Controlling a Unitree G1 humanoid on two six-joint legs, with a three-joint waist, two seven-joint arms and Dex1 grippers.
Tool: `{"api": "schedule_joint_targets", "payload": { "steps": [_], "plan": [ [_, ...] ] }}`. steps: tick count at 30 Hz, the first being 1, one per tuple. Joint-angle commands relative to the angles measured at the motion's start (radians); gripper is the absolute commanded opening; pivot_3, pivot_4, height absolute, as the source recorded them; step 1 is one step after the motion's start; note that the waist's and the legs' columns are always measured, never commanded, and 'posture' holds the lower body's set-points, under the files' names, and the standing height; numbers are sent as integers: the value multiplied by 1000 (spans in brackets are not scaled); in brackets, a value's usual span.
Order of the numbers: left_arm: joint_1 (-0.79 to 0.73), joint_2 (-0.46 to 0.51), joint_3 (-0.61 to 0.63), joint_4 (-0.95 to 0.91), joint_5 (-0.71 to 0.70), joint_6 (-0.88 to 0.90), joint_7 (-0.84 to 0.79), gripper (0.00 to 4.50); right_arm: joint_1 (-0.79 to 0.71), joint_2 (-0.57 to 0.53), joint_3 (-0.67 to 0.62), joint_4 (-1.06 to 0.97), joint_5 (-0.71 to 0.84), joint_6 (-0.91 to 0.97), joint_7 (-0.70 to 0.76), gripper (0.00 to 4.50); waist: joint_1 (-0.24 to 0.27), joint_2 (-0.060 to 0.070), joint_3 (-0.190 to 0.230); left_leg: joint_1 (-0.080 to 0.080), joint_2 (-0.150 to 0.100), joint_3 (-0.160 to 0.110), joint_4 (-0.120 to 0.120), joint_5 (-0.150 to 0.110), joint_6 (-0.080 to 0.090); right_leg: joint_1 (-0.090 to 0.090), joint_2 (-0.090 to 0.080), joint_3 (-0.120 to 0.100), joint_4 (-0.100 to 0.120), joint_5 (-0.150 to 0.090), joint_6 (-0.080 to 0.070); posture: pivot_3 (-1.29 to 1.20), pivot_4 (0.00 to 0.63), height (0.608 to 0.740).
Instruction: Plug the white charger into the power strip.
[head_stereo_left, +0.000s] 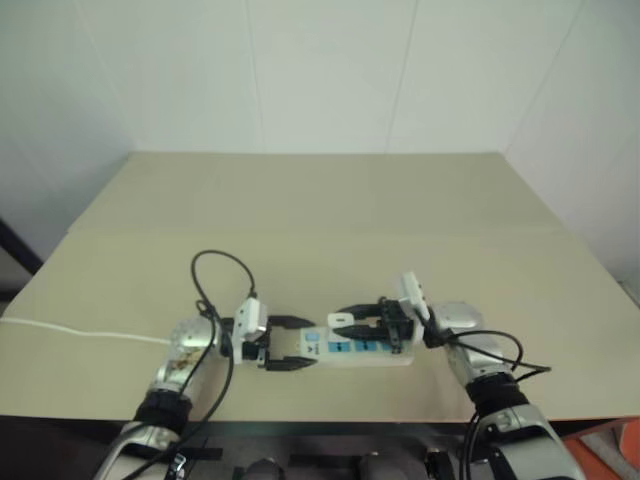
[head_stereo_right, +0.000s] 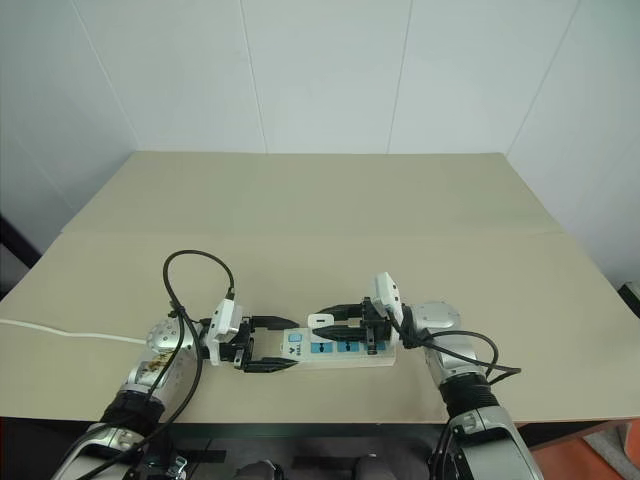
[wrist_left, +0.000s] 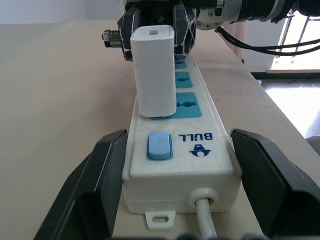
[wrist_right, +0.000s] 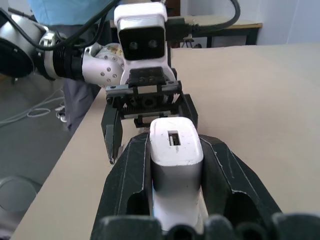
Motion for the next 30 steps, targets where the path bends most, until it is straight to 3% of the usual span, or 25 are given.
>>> {"api": "schedule_joint_targets", "payload": {
  "steps": [1,8,16,26,30],
  "plan": [
    [40,17,-37,5,38,6,-10,3078,24,-16,49,63,-97,-35,-13,1105,-1,0,-1,1,0,0,0,0,0,1,0,0,0,0,0,0,150,740],
    [50,22,-41,-6,34,10,-3,3078,0,-19,86,104,-127,4,-57,1105,-7,0,-7,16,1,1,-4,-1,-1,13,0,0,-2,-3,-2,0,150,740],
    [50,24,-43,-7,31,14,-4,3078,-30,-21,98,132,-115,118,-46,1105,-10,1,-11,17,1,0,-5,-1,-1,13,1,0,-1,-4,-3,0,150,740],
    [51,27,-42,-6,34,11,0,3078,-28,-14,89,162,-115,53,-26,1105,-11,2,-12,17,1,0,-5,-1,-1,13,1,0,-1,-4,-3,0,150,740],
    [51,28,-43,-5,34,11,1,3078,-26,-9,82,177,-126,-5,-32,2389,-9,1,-12,16,1,0,-5,-1,-1,13,1,0,-1,-5,-3,0,150,740]
  ]
}}
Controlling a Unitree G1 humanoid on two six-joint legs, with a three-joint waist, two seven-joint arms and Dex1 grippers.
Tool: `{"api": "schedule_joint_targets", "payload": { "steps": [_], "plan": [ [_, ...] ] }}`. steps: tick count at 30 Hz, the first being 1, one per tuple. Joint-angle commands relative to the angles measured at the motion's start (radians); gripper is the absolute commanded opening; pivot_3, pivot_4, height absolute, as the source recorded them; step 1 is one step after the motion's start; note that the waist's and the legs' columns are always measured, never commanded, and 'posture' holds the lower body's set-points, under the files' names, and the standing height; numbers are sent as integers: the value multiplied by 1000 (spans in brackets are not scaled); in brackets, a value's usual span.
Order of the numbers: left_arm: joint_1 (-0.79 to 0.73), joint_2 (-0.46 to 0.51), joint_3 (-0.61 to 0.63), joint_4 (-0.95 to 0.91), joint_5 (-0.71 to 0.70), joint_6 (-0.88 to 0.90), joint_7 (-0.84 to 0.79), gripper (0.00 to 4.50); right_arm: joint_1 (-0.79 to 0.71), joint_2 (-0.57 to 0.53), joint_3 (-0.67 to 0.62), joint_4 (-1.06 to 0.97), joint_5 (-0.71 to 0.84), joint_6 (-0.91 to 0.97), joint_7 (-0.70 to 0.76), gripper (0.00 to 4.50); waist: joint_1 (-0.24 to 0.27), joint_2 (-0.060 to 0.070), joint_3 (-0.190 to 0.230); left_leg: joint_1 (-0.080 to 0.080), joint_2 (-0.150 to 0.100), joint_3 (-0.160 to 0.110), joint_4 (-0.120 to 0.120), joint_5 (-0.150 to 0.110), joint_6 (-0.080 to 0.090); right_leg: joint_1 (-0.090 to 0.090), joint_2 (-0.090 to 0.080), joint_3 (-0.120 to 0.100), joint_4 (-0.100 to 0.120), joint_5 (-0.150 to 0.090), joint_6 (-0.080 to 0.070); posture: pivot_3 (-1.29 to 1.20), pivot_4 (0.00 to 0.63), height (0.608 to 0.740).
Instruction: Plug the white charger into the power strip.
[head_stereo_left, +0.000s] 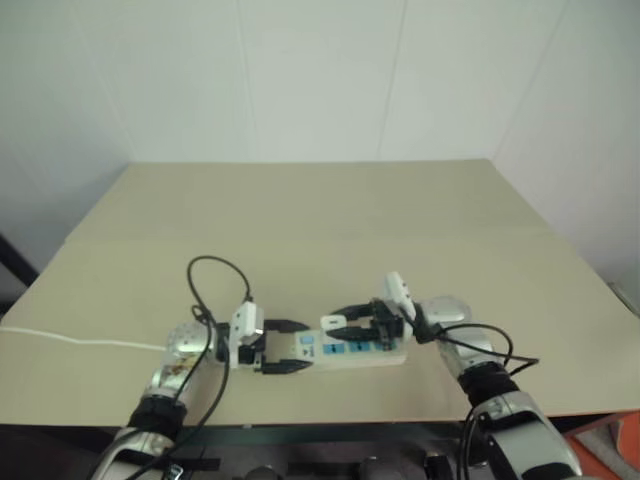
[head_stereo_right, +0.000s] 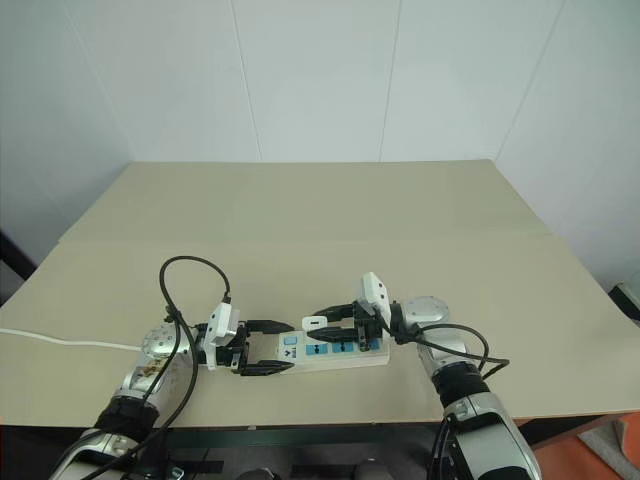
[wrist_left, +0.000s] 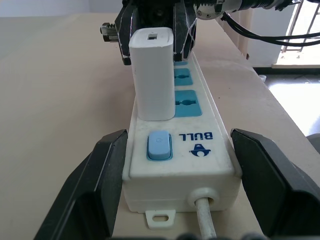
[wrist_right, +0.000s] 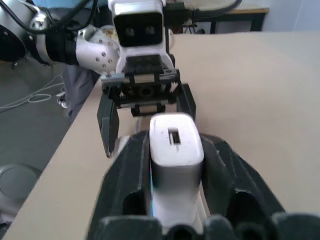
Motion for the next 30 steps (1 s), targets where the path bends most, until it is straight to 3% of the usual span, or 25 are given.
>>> {"api": "schedule_joint_targets", "payload": {
  "steps": [1,6,13,14,18,23,25,30],
  "plan": [
    [24,9,-39,2,34,5,-24,3078,34,-7,24,71,-65,-27,-6,2692,1,-1,0,0,0,0,0,0,0,0,0,0,0,0,0,0,150,740],
    [23,10,-39,4,33,4,-23,3078,33,-7,12,65,-50,-47,15,4422,2,-1,-1,0,0,0,0,0,0,0,0,0,0,0,0,0,150,740],
    [8,-3,-28,18,39,-11,13,3078,19,-34,-16,40,-31,-64,54,4466,5,-1,-1,-1,0,0,-1,0,0,0,0,0,-1,-1,0,0,150,740],
    [-6,-3,-26,18,22,51,11,3078,16,-33,-29,36,-31,-77,39,4466,7,-1,-1,-1,0,0,-1,0,-1,0,0,0,-1,-1,0,0,150,740],
    [-37,-17,-3,14,5,90,48,4350,-4,-43,-65,25,-11,-74,26,4500,7,-2,3,-3,-1,0,-1,0,-1,-1,-1,0,-2,0,0,0,150,740],
    [-43,-30,59,-94,-91,161,70,4436,-26,-69,-91,22,-22,-88,10,4500,8,-2,5,-13,-1,-1,0,0,0,-11,0,-1,-1,1,3,0,150,740],
    [-40,20,85,-206,-178,284,29,4436,-29,-87,-100,9,-9,-81,25,4500,7,-4,10,-19,-1,-1,2,0,0,-17,0,0,1,2,3,0,150,740],
    [-11,256,174,-433,-407,606,-101,4436,-21,-174,-153,-85,70,-32,97,4500,-4,-1,28,-20,0,-1,2,0,0,-18,0,-1,2,2,2,0,150,740]
  ]
}}
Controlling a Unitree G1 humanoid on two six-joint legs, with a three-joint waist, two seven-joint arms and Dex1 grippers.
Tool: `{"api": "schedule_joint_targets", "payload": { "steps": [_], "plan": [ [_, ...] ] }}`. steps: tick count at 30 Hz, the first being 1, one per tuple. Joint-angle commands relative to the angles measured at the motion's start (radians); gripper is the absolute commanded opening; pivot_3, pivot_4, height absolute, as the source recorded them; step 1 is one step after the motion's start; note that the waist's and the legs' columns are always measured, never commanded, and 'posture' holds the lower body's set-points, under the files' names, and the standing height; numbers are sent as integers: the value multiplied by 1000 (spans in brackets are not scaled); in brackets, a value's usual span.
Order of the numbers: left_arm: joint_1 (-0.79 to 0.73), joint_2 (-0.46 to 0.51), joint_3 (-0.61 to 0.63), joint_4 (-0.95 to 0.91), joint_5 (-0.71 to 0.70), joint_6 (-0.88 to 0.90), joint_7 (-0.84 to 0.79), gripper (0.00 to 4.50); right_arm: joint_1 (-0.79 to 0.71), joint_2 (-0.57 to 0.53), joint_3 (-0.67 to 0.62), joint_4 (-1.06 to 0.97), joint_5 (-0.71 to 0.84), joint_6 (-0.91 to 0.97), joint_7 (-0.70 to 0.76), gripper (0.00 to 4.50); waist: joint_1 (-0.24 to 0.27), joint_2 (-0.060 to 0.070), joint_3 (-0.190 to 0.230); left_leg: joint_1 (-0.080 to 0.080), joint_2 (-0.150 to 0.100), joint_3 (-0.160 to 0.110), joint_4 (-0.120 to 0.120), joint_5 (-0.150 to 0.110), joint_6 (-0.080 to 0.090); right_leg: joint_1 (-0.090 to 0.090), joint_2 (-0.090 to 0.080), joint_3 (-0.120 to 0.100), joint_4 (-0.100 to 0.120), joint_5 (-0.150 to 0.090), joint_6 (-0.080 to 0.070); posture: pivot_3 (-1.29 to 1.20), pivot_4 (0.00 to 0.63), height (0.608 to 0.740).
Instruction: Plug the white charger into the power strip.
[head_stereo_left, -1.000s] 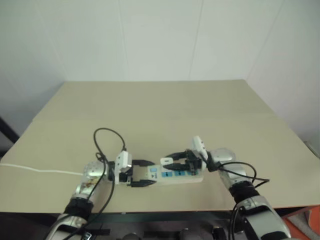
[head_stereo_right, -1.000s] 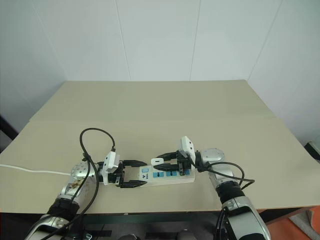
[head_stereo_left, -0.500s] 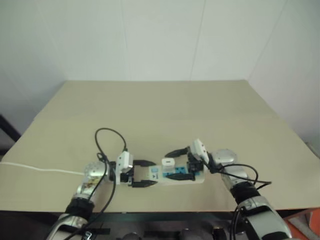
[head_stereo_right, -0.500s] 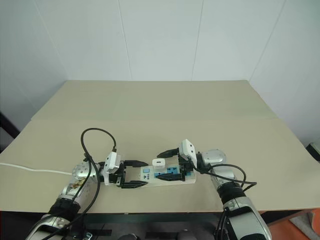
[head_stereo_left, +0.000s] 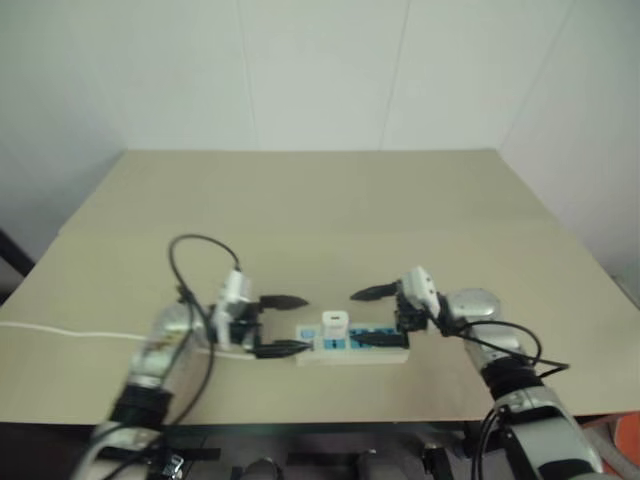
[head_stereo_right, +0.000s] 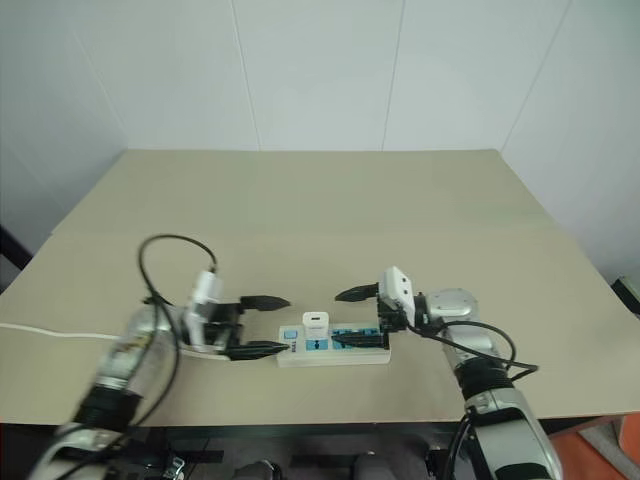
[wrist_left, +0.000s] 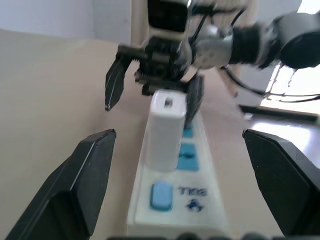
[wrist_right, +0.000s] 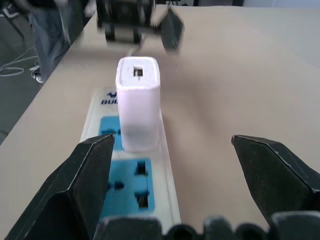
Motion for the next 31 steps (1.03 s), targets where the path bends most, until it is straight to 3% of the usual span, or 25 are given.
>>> {"api": "schedule_joint_targets", "payload": {
  "steps": [1,4,8,11,16,31],
  "plan": [
    [15,119,89,-129,-158,171,-89,4436,0,-75,-66,-91,73,35,62,4500,-2,3,6,0,0,0,0,0,0,0,0,0,0,0,0,0,150,740],
    [18,221,158,-112,-172,198,-130,4436,6,-180,-106,-139,91,44,110,4500,-3,4,11,-1,0,0,0,0,0,-1,-1,0,-1,-1,0,0,150,740],
    [15,357,179,92,37,-21,-143,4436,9,-356,-152,-148,60,16,125,4500,0,4,12,-3,0,1,0,0,0,-3,-1,-1,-1,-1,0,0,150,740],
    [16,401,189,223,113,-146,-154,4436,24,-454,-169,-147,49,15,134,4500,0,4,12,-5,0,2,0,0,0,-6,-1,-1,-1,-1,-1,0,150,740],
    [17,381,202,276,123,-193,-146,4436,82,-551,-187,-191,68,56,138,4500,5,4,12,-14,1,3,0,0,0,-17,-1,0,2,0,-2,0,150,740],
    [31,280,177,182,102,-163,-112,4436,173,-592,-224,-253,83,82,91,4500,10,4,12,-14,1,3,1,0,0,-17,-1,0,2,0,-2,0,150,740]
  ]
}}
